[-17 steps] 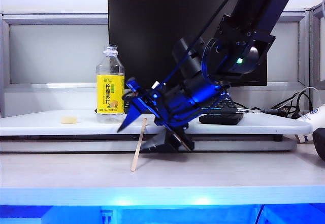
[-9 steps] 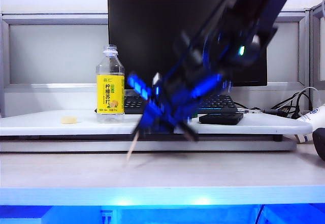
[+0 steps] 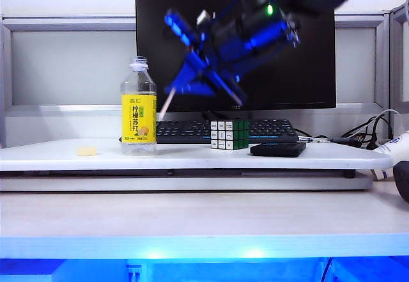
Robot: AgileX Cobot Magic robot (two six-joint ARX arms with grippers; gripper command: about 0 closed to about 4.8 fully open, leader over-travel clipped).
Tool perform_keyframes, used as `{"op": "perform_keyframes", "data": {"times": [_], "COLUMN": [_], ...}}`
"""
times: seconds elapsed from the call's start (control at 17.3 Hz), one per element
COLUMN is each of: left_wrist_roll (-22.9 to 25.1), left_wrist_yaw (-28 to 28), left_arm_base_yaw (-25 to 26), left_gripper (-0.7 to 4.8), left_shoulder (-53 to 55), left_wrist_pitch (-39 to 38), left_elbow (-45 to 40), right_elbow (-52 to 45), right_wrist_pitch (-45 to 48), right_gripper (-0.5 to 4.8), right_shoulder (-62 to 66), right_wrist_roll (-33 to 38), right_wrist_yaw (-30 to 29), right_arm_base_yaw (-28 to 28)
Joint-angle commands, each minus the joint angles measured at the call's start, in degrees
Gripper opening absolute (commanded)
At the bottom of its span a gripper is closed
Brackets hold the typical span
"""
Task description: Grab a stick from the table and stick it in a plastic bottle.
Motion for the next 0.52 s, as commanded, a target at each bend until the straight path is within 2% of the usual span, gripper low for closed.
{"op": "perform_keyframes", "data": {"times": [0.06, 0.29, 0.52], "left_wrist_roll": [-0.17, -0.17, -0.17], "left_wrist_yaw": [-0.09, -0.09, -0.11], "left_arm_base_yaw": [0.04, 0.07, 0.07], "left_gripper": [-0.06, -0.06, -0.06], "left_shoulder": [0.04, 0.04, 0.04], "left_wrist_pitch": [0.74, 0.74, 0.76], "left_elbow": [0.28, 0.28, 0.28], "right_elbow": [5.33, 14.08, 20.02], "right_wrist_pitch": [1.38, -5.64, -7.43], "right_gripper": [-0.05, -0.05, -0.05], "right_shoulder": [-0.37, 0.31, 1.81], "right_wrist_roll": [-2.38, -8.41, -10.99], "right_wrist_yaw": [0.63, 3.23, 3.72], "right_arm_base_yaw": [-0.04, -0.13, -0.20]}}
